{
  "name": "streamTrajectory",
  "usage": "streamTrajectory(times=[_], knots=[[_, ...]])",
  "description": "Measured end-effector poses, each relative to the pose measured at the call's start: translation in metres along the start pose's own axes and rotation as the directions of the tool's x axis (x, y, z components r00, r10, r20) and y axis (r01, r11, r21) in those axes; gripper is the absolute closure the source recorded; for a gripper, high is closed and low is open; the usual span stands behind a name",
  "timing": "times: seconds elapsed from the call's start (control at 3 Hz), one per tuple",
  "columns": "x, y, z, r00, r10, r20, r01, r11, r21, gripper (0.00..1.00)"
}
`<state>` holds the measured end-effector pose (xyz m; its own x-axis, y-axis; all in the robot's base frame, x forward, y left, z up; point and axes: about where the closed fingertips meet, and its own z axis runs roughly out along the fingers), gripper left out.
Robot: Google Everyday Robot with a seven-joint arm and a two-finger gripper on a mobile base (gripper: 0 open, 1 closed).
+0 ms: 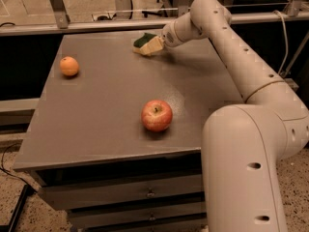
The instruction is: Move sponge near orange
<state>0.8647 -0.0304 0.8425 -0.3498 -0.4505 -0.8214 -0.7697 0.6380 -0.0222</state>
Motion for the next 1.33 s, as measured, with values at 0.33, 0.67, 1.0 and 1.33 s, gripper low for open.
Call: streamTrajectory(times=[0.33,0.67,1.0,1.33], knots=[[-0.002,-0.003,-0.001,0.999,-0.042,-0.013,0.043,0.9989,0.021,0.62],[-0.009,0.0,-0.014,0.994,-0.105,-0.022,0.106,0.9935,0.04,0.85],[-0.018,0.022,-0.041,0.982,-0.184,-0.036,0.185,0.9823,0.03,1.0],[-0.018,0.028,-0.04,0.981,-0.188,-0.041,0.189,0.9817,0.021,1.0]])
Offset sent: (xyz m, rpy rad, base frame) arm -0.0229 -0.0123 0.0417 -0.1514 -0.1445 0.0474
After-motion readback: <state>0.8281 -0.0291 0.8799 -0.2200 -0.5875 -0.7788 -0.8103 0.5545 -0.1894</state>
